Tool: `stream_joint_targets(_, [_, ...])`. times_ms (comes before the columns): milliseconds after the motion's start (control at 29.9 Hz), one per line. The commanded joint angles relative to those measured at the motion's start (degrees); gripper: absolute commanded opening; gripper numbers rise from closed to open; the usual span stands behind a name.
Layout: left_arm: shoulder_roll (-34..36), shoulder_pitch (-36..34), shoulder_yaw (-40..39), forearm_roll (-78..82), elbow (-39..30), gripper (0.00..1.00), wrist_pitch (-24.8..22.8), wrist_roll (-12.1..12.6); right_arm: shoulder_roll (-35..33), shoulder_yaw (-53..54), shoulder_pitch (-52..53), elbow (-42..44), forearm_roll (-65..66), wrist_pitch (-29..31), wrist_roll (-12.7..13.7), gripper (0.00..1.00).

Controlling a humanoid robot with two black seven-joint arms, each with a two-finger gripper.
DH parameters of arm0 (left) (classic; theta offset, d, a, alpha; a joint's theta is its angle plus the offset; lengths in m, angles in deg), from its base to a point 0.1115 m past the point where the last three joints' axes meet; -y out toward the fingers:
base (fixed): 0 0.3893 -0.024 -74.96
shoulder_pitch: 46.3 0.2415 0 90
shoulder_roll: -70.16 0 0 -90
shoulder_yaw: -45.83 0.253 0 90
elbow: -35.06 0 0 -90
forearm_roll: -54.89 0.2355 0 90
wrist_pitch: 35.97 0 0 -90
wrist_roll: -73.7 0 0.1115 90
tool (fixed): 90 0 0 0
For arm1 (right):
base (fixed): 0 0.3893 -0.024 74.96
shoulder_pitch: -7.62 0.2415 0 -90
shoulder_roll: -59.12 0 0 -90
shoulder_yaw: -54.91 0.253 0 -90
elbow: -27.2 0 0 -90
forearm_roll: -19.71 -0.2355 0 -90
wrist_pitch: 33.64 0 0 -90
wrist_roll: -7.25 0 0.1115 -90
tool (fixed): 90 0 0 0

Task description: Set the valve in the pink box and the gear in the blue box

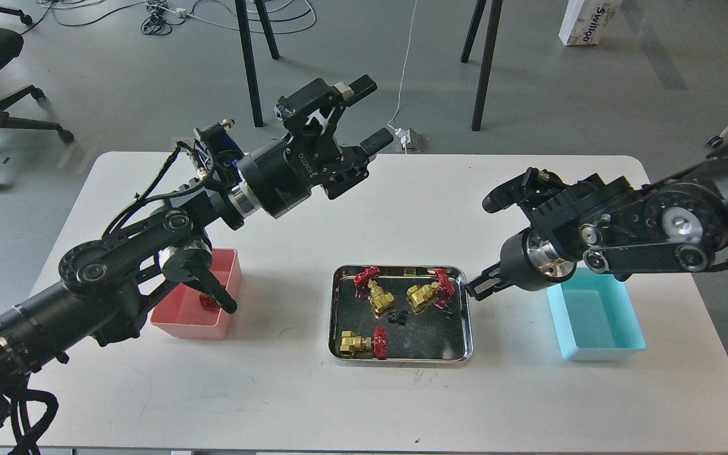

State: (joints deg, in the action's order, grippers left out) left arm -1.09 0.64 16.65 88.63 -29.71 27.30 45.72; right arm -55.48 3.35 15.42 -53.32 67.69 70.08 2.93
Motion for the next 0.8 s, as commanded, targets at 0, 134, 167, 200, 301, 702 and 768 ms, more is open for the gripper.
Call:
stream_joint_targets(0, [-0.12, -0.09, 0.00, 0.00, -0.01, 0.88, 0.01, -0.02, -12.28, -0.03, 0.03, -0.87, 4.56, 0.08, -0.07, 0.18])
stream_joint_targets(134, [-0.30, 0.00, 0.00, 0.00, -0.01, 0.88, 0.01, -0.02, -21.61, -0.12, -1.73, -0.79, 7.82, 0.16, 0.01, 0.18])
stream_joint_targets(167, [-0.47, 0.00, 0.00, 0.00, -0.01, 0.88, 0.01, -0.02, -23.02, -0.03, -2.87, -0.70, 8.61, 0.16, 0.01, 0.18])
stream_joint_targets(200, [-0.91, 0.00, 0.00, 0.00, -0.01, 0.88, 0.01, -0.02, -23.91, 0.06, -3.92, -0.52, 9.14, 0.16, 0.01, 0.18])
stream_joint_targets(301, [-1.44, -0.09, 0.09, 0.00, -0.01, 0.88, 0.01, -0.02, -24.88, 1.98, -8.13, 0.09, 9.76, -0.10, 0.01, 0.21])
stream_joint_targets(702, [-1.00, 0.17, 0.26, 0.00, -0.01, 0.88, 0.01, -0.02, -24.88, 15.52, -18.43, 2.64, 8.97, -0.80, 0.19, 0.97])
stream_joint_targets(768, [-0.91, 0.09, 0.18, -0.08, 0.60, 0.89, -0.17, -0.02, -25.23, 17.54, -18.43, 2.64, 8.62, -0.89, 0.36, 0.98])
